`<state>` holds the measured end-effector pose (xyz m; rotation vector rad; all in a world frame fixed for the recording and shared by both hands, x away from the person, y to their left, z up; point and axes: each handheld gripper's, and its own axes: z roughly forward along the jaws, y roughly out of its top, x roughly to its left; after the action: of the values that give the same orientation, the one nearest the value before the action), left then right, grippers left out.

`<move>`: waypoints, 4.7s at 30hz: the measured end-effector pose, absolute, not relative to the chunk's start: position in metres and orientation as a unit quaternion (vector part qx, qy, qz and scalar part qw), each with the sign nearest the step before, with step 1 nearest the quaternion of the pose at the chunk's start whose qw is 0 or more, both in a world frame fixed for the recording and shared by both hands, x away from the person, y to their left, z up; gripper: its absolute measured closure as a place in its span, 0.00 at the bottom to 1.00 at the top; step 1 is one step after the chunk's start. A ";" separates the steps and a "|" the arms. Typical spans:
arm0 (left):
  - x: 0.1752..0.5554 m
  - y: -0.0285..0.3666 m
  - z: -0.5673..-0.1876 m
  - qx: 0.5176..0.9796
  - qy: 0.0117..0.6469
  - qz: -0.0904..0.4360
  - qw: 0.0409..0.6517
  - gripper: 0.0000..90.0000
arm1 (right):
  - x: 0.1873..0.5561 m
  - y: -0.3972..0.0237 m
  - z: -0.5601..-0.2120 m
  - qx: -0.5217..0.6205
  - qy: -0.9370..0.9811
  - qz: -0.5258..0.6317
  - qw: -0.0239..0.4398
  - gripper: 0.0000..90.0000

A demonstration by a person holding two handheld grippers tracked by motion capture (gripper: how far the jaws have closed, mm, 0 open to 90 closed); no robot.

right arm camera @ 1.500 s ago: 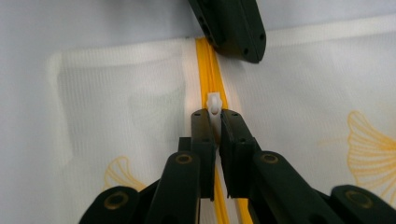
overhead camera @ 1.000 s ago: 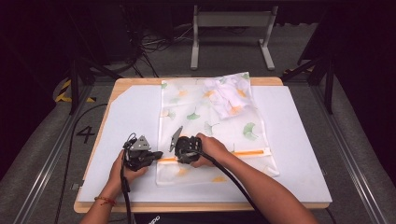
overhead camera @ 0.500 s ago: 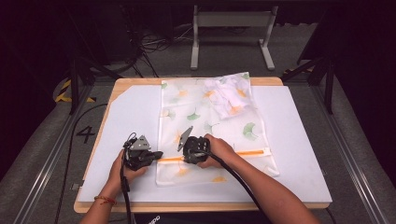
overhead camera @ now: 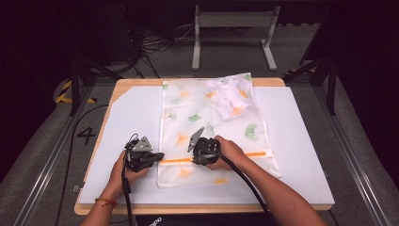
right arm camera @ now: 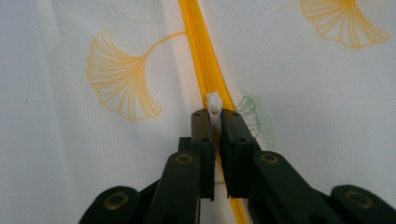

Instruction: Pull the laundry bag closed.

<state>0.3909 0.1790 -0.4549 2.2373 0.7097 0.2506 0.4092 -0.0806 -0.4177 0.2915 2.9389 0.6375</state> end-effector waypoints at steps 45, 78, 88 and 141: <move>0.392 0.180 -0.455 0.877 0.277 0.094 0.382 1.00 | 0.407 -0.139 -0.415 0.134 0.967 0.202 0.075 0.94; 0.392 0.180 -0.455 0.876 0.279 0.093 0.383 1.00 | 0.403 -0.203 -0.411 0.191 0.955 0.211 0.088 0.94; 0.392 0.180 -0.455 0.876 0.278 0.093 0.383 1.00 | 0.400 -0.227 -0.410 0.211 0.950 0.209 0.095 0.94; 0.393 0.181 -0.456 0.875 0.279 0.089 0.386 1.00 | 0.392 -0.306 -0.411 0.292 0.926 0.208 0.117 0.94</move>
<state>0.3929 0.1809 -0.4556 2.2268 0.7095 0.2260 0.3918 -0.3063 -0.4107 0.8540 2.7116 0.6082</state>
